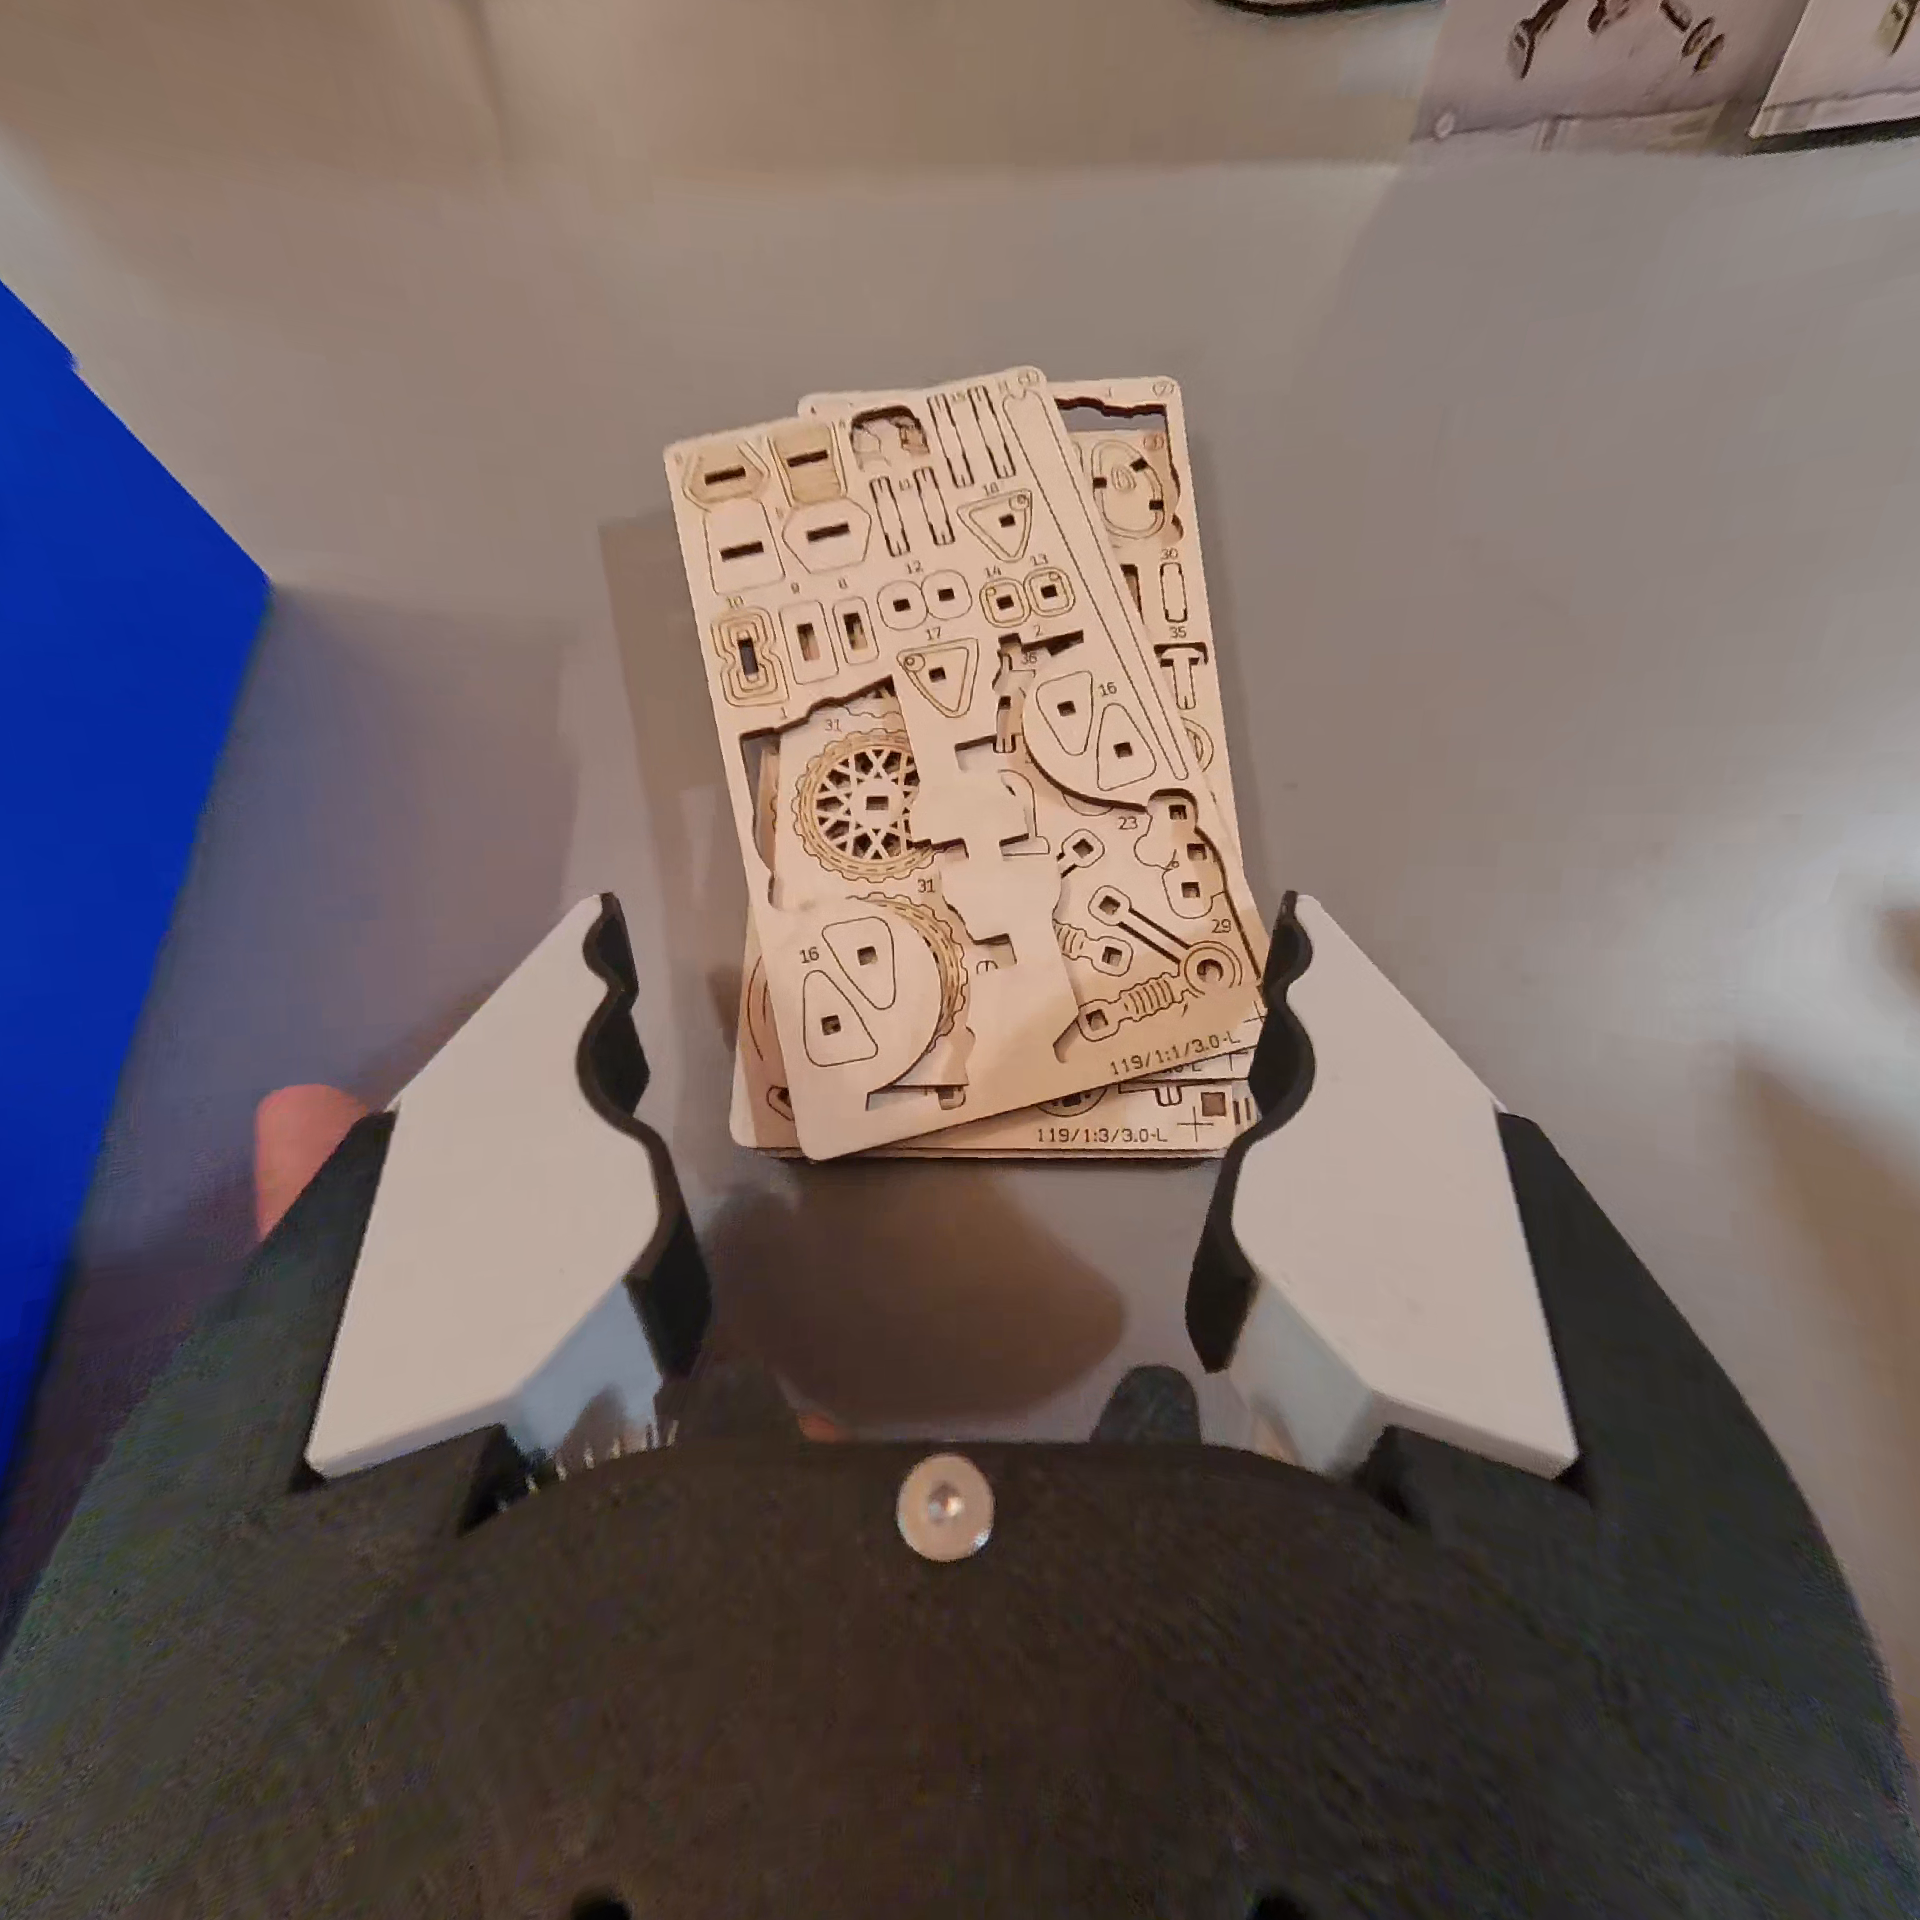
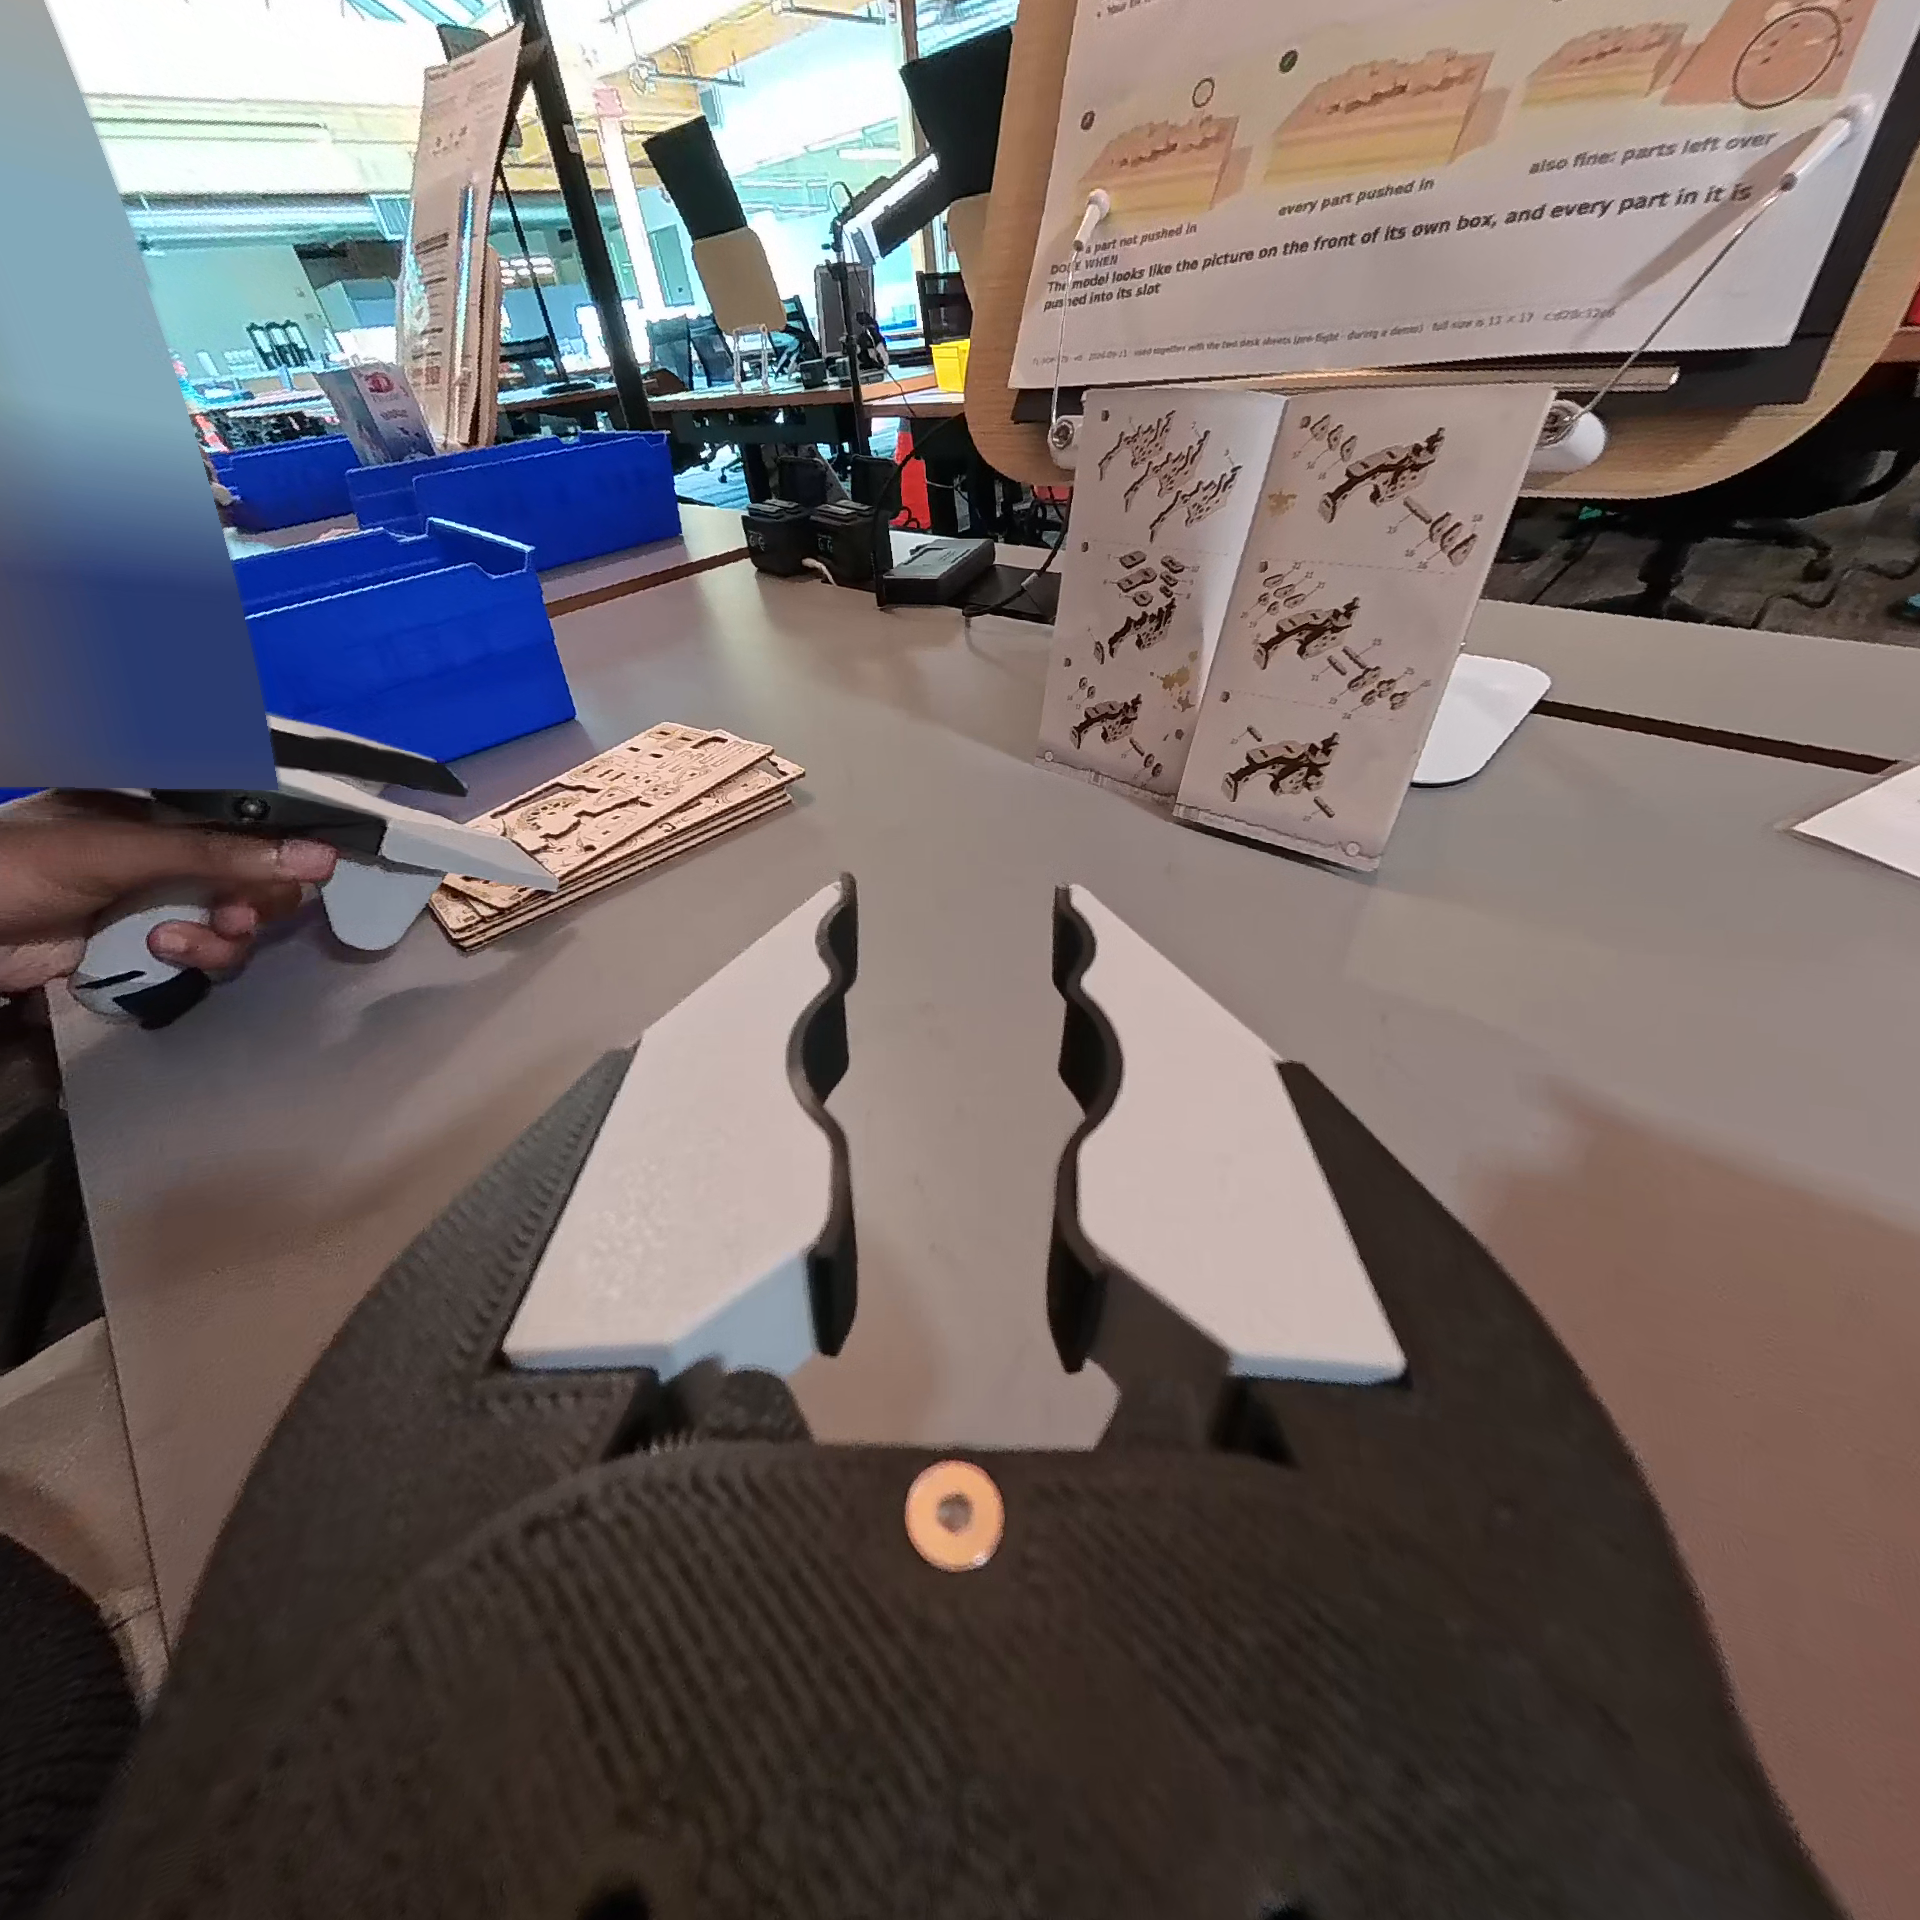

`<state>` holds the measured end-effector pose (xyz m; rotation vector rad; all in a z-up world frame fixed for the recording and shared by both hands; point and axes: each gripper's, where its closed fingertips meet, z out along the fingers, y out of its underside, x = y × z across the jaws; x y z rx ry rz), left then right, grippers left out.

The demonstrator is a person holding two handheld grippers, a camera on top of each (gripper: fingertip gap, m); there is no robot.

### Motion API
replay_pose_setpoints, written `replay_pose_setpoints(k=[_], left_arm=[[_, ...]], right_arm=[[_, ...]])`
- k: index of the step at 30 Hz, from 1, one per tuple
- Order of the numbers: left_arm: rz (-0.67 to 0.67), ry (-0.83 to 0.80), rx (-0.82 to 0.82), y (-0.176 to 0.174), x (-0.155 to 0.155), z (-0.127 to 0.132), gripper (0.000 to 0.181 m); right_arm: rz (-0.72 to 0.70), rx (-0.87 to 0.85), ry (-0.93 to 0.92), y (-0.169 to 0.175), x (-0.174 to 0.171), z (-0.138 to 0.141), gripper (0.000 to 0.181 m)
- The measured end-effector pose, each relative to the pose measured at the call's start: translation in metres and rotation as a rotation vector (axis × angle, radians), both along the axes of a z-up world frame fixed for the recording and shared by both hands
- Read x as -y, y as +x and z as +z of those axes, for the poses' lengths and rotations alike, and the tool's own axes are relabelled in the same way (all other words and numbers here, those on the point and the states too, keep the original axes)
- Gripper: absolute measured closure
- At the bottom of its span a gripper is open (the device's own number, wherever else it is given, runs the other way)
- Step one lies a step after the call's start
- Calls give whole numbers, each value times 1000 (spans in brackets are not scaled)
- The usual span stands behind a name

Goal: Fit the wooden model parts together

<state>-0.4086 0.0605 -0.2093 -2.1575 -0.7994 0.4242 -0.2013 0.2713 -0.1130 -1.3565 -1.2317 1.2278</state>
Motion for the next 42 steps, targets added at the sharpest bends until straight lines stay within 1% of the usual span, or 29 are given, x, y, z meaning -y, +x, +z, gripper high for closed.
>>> replay_pose_setpoints(k=[3, 6, 10, 14, 17, 24, 42], left_arm=[[-24, -1, 62, 2, -3, -6, 60], [-47, -41, 109, 5, -5, -16, 55], [-59, -65, 116, 5, -8, -19, 54], [-63, -60, 109, 4, -10, -18, 58], [-47, -47, 79, 2, -9, -13, 70], [-36, -12, 60, 0, -8, -7, 78], [-51, 15, 49, 2, -10, -3, 81]], right_arm=[[-12, 6, 3, 3, -2, -1, 144], [-28, 9, 10, 8, -4, -1, 144], [-47, 10, 9, 14, -7, -2, 144], [-53, 11, 7, 16, -9, -2, 144], [-50, 12, 6, 15, -8, -3, 144], [-42, 15, 6, 12, -6, -3, 144], [-37, 19, 5, 10, -5, -4, 145]])
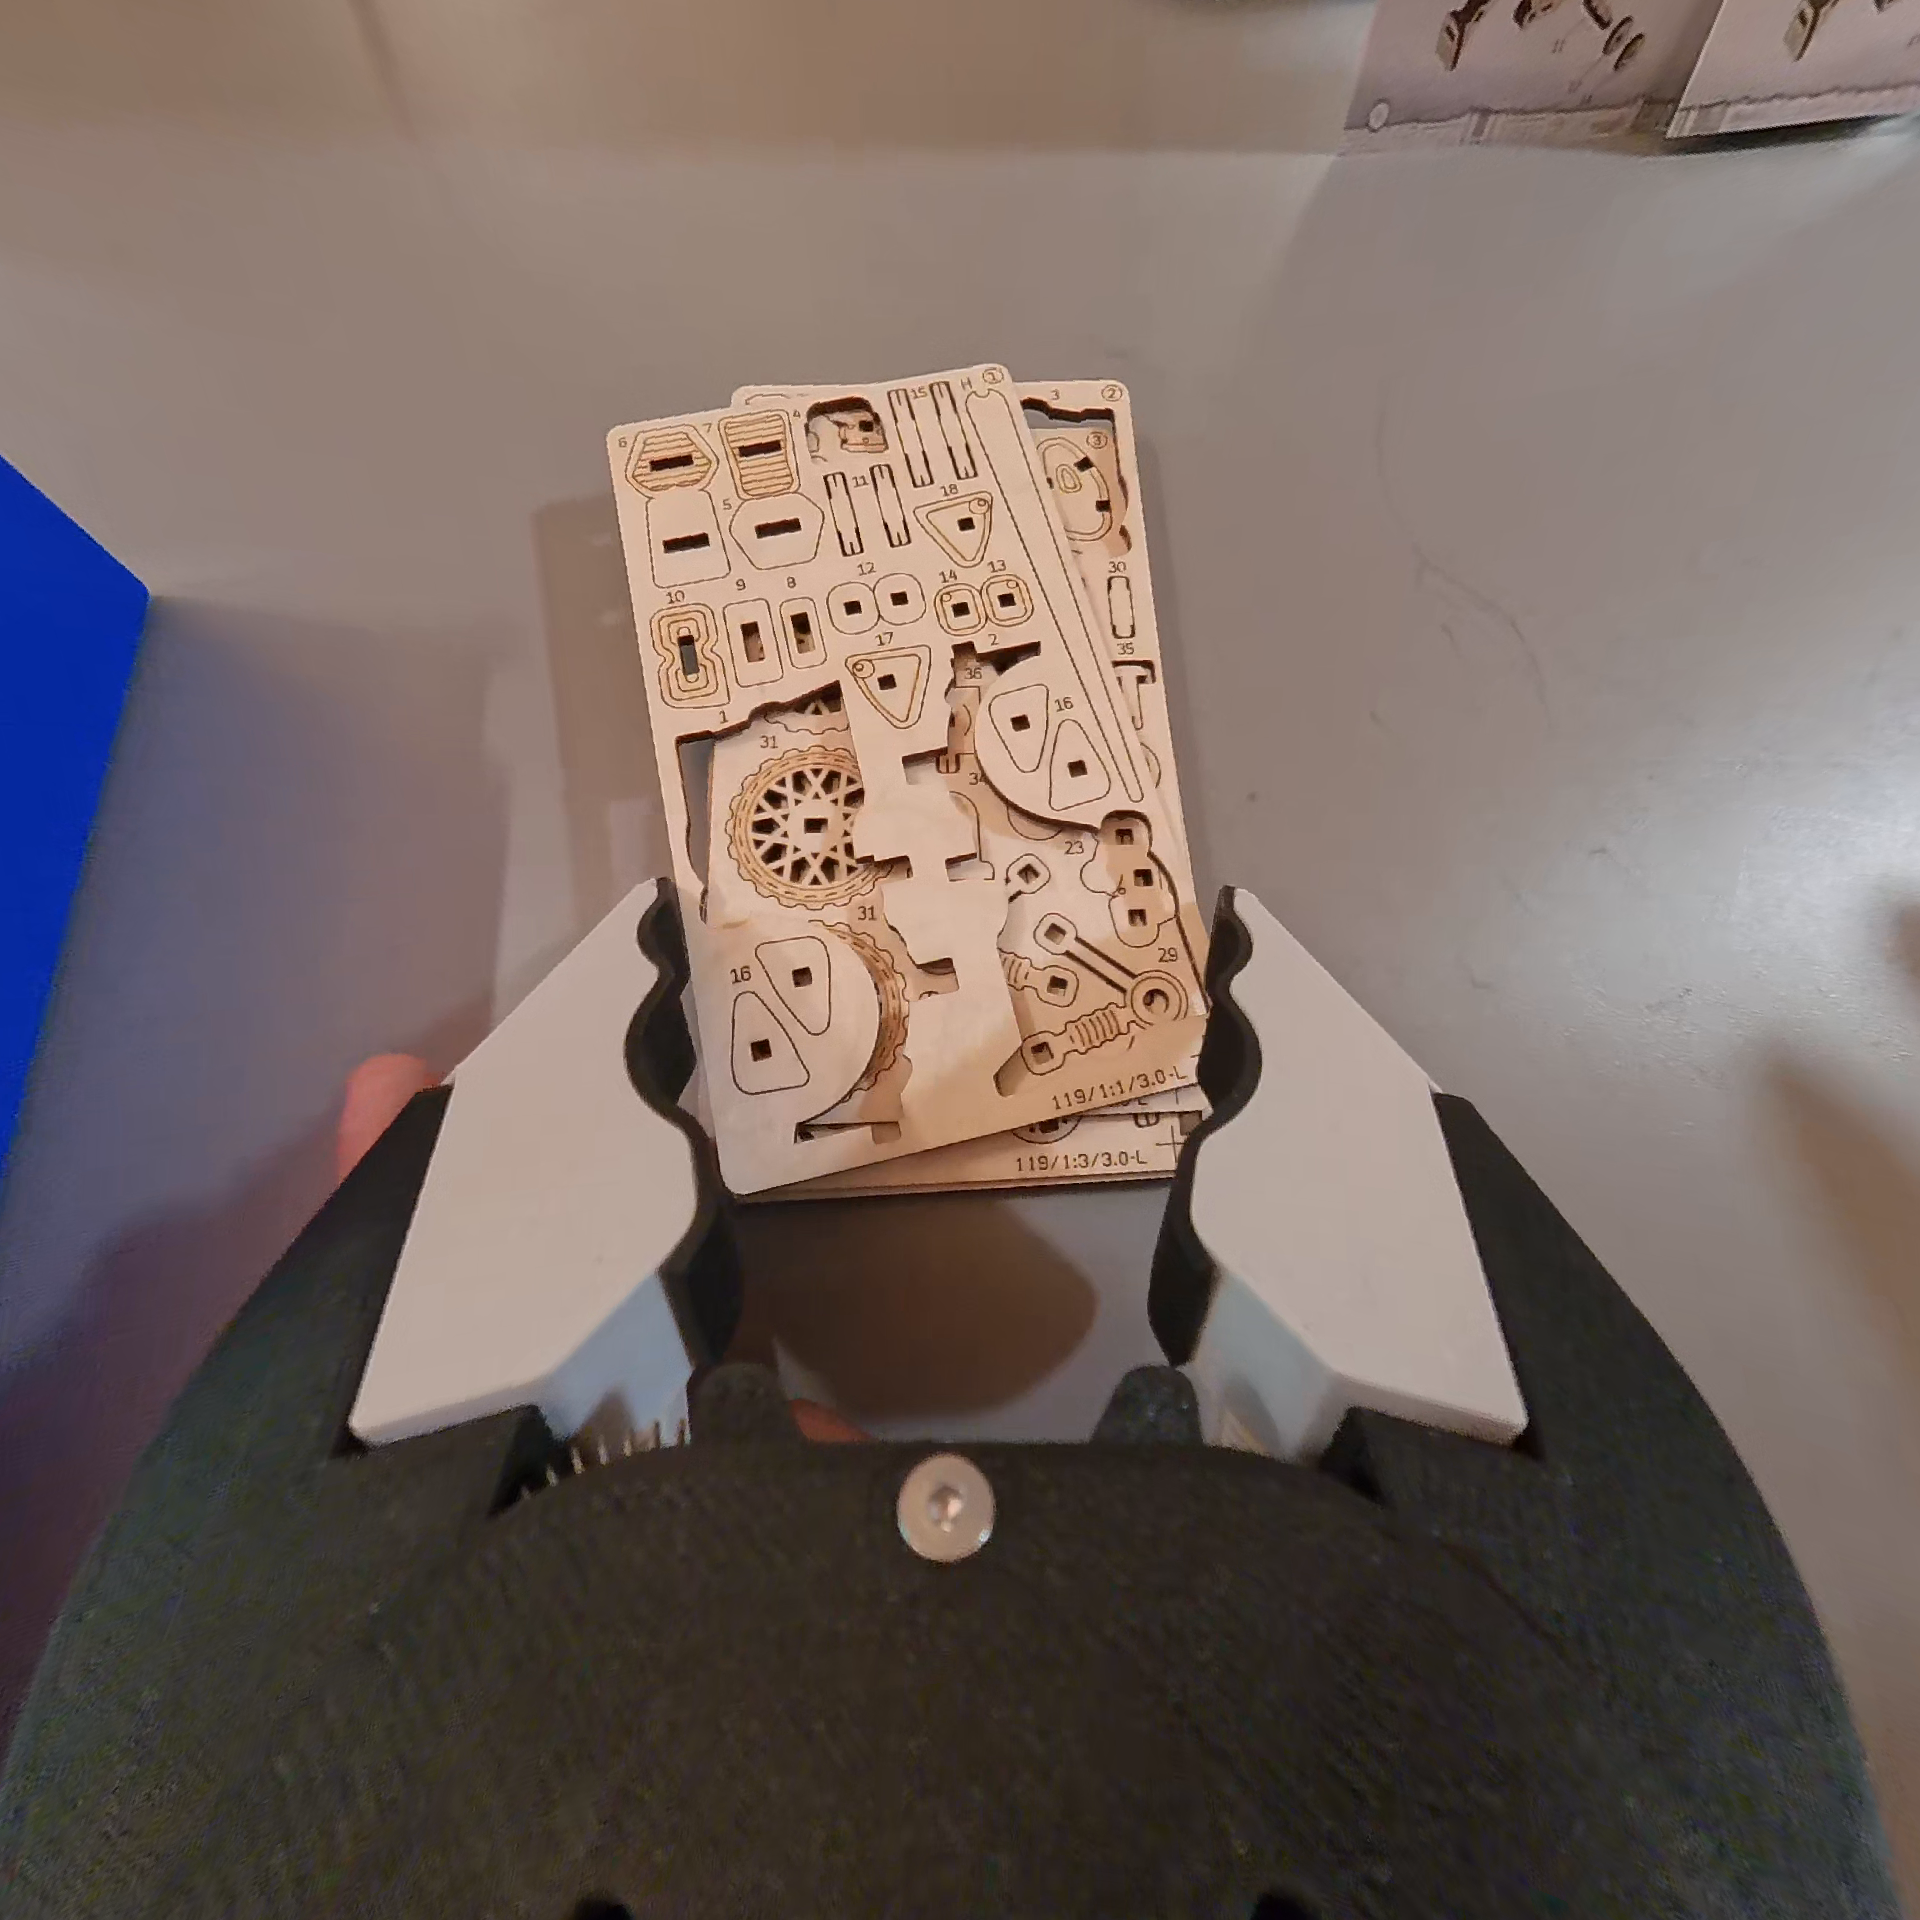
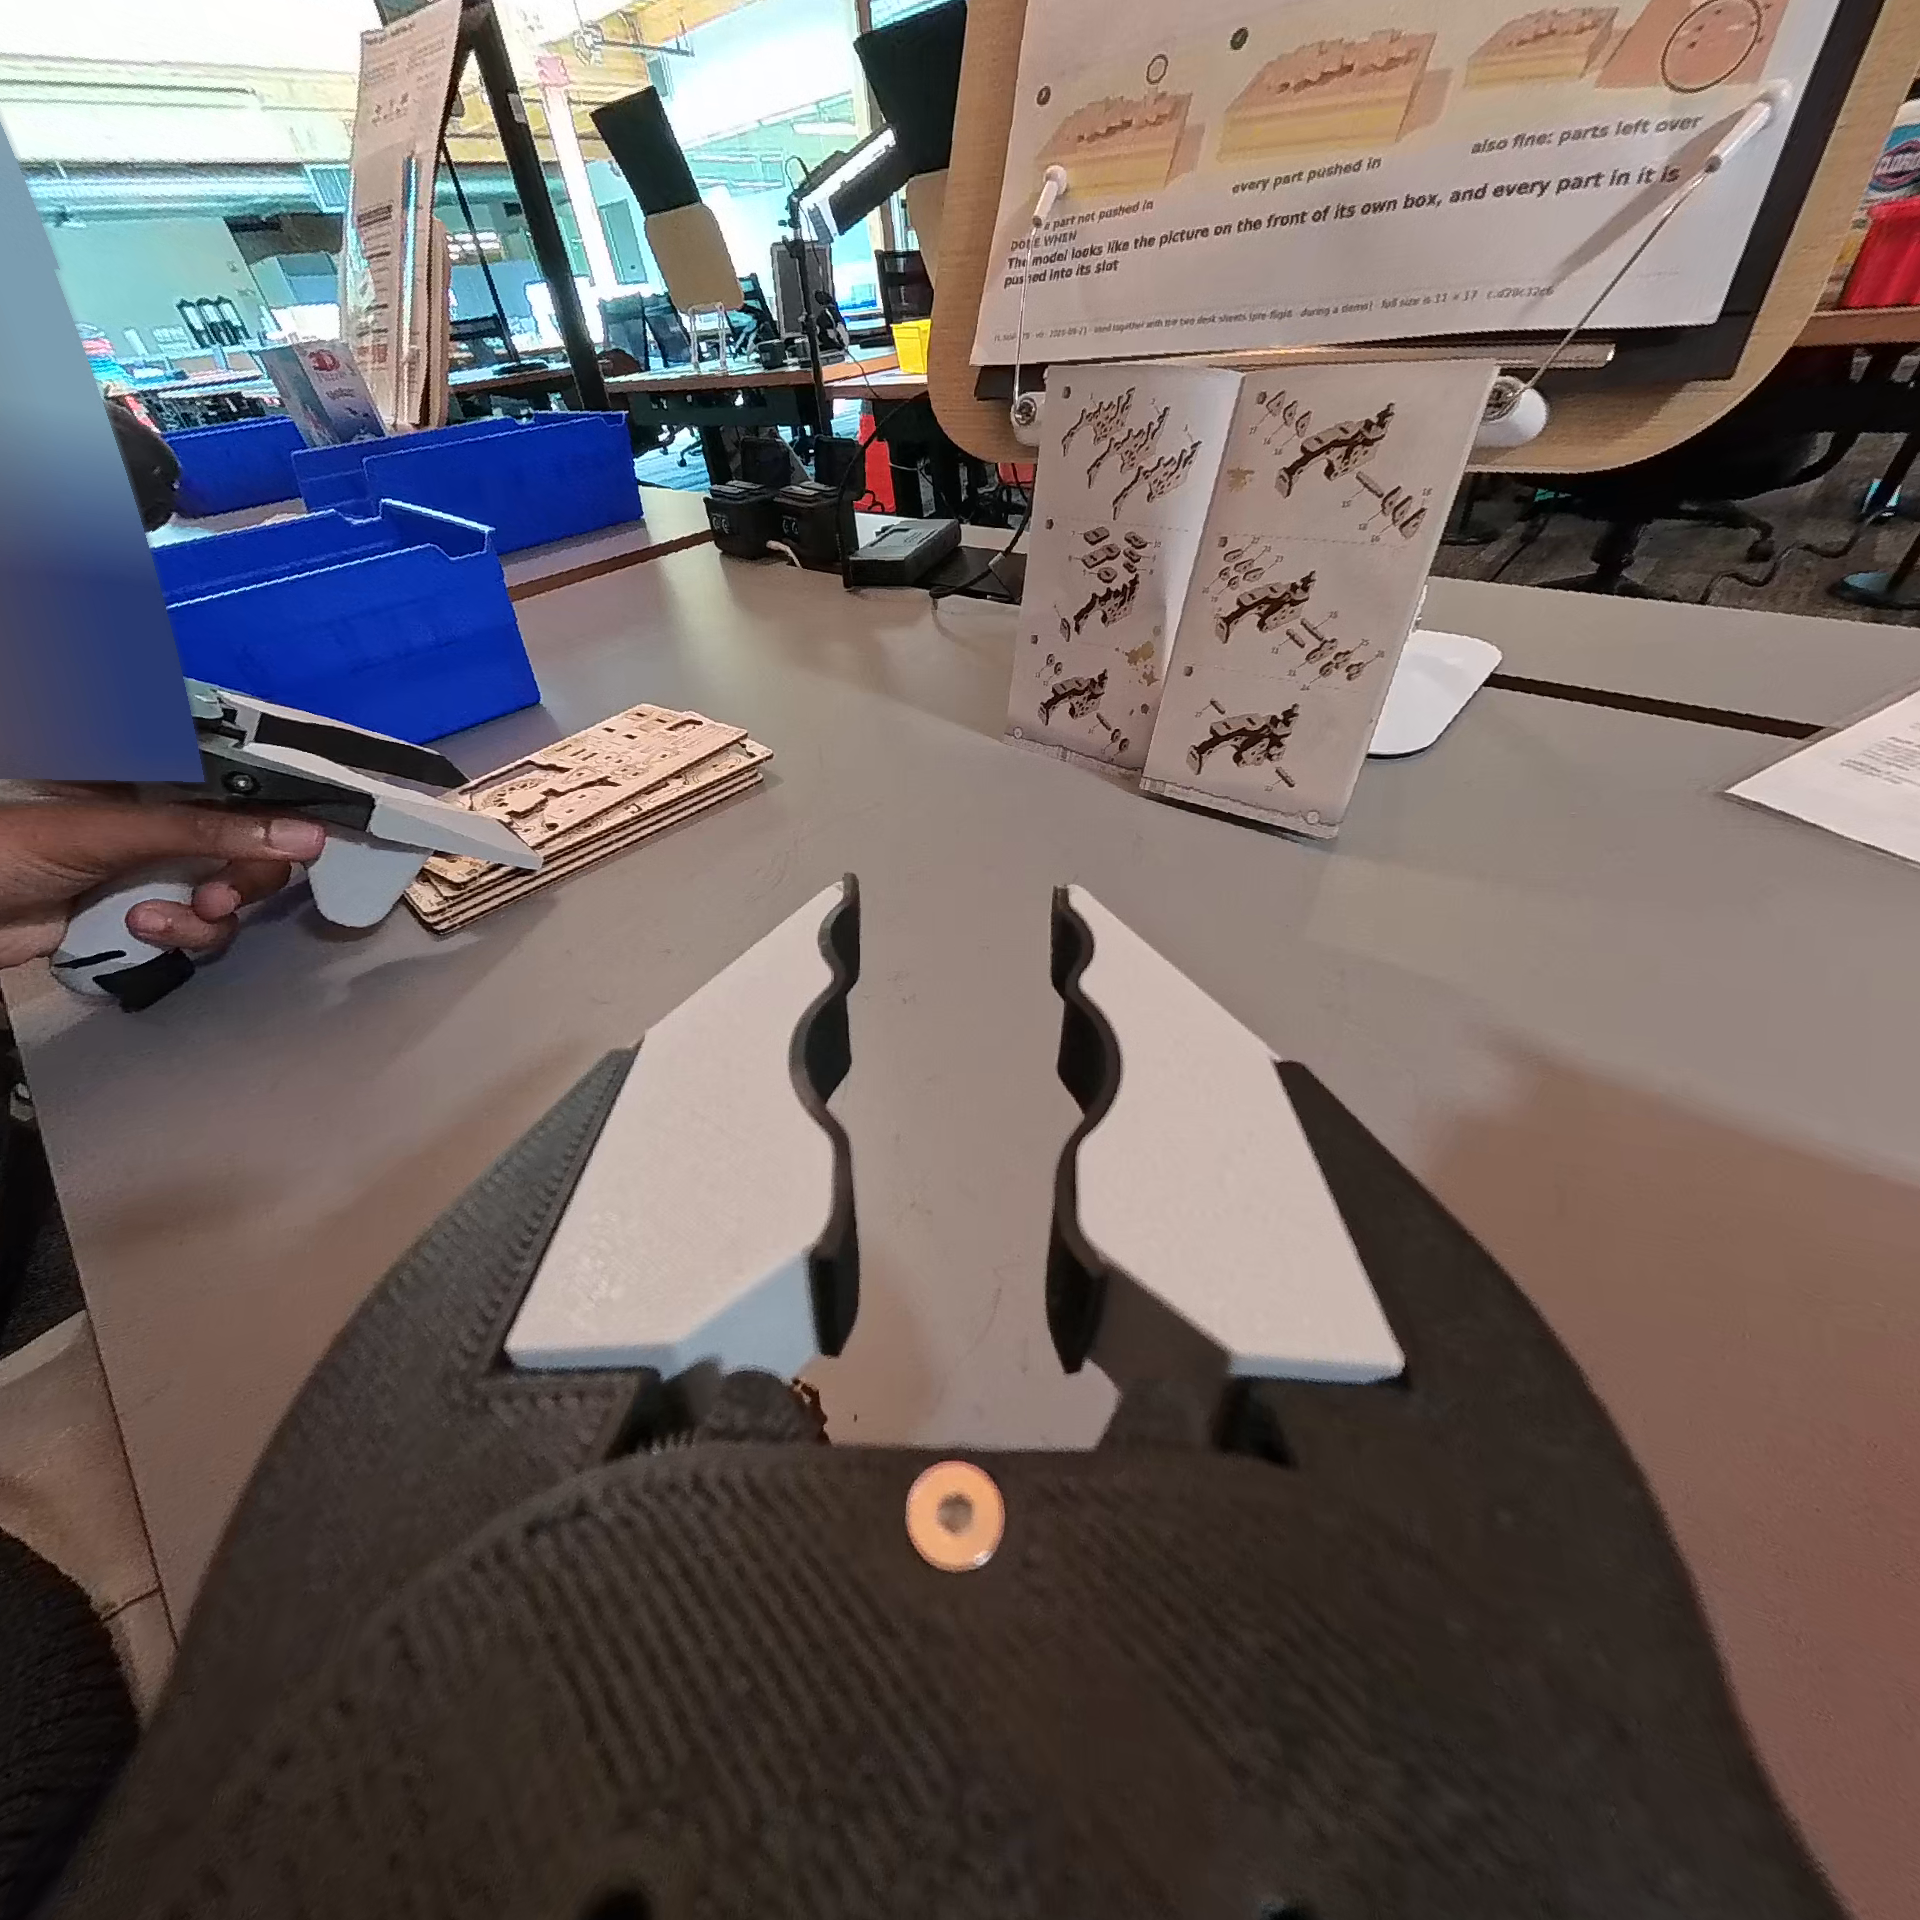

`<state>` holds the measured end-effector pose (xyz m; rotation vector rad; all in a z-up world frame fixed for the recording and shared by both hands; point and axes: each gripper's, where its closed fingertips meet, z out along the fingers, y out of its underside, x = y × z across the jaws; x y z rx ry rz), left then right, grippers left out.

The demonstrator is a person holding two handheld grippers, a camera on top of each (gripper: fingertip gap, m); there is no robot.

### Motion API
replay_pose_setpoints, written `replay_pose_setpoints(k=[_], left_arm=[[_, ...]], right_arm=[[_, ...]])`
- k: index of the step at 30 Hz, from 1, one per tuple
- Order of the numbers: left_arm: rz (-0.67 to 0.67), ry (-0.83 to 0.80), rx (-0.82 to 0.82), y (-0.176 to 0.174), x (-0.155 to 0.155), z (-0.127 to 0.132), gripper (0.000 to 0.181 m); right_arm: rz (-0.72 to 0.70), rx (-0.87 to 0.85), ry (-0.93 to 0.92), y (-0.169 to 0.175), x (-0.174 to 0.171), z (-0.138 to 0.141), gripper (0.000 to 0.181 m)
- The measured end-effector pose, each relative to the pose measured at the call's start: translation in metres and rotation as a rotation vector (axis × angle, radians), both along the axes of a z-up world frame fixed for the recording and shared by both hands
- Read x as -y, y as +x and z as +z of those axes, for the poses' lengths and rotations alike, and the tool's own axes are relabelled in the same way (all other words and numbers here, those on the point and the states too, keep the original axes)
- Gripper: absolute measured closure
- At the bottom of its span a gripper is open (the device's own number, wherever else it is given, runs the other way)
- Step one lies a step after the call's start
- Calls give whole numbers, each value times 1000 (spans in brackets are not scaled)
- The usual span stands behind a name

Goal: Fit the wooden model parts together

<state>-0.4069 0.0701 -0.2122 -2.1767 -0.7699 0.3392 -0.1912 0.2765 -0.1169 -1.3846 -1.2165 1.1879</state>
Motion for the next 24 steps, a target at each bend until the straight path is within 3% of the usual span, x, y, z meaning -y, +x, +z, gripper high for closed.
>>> replay_pose_setpoints(k=[24], left_arm=[[-61, 10, -15, 14, -8, 3, 81]], right_arm=[[4, 2, 0, -1, 2, -1, 145]])
